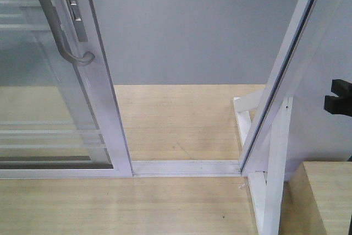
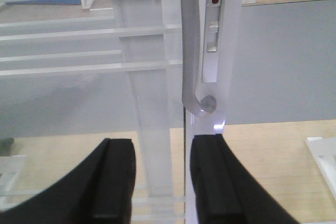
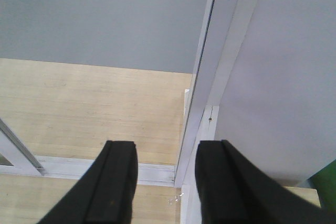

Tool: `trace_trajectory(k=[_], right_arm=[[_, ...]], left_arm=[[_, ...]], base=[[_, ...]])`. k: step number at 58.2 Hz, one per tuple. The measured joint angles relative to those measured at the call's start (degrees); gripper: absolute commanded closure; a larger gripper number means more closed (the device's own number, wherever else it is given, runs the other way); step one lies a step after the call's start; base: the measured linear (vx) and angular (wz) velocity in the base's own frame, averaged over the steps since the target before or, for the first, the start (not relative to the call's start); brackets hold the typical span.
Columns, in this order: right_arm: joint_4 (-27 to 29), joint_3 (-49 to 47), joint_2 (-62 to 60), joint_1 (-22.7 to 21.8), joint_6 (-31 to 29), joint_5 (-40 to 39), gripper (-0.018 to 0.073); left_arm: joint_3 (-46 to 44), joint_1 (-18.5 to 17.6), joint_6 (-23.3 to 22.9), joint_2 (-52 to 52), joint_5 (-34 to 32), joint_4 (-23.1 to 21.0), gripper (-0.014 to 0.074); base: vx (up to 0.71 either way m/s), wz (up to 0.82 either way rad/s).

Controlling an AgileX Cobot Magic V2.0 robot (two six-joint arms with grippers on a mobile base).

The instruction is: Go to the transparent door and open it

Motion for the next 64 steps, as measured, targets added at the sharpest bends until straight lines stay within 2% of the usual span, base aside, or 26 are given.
trace_trajectory(k=[8,17,28,42,50,64], right_arm=[[0.00,0.00,0.00,0.00,0.00,0.00,0.0209],[0.00,0.00,0.00,0.00,0.00,0.00,0.0209],[0.00,0.00,0.00,0.00,0.00,0.00,0.0209],[0.00,0.00,0.00,0.00,0.00,0.02,0.0209],[0.00,0.00,0.00,0.00,0.00,0.08,0.0209],[0.00,0.00,0.00,0.00,0.00,0.47,0.0209]], left_arm=[[3.52,-0.06,0.90,-5.50,-0.52,-3.14,0.0428],[9.29,-0.06,1.07,-14.09,-3.98,-3.41,0.0606],[18.96,-0.06,1.33,-23.55,-10.79,-3.41,0.0603],[34.64,-0.06,1.49,-34.78,-25.48,-3.41,0.0603],[35.63,-0.06,1.49,-42.63,-24.10,-3.41,0.0603],[36.02,-0.06,1.49,-43.76,-19.92,-3.41,0.0603]], base=[[0.00,0.00],[0.00,0.00],[0.00,0.00],[0.00,0.00],[0.00,0.00],[0.00,0.00]])
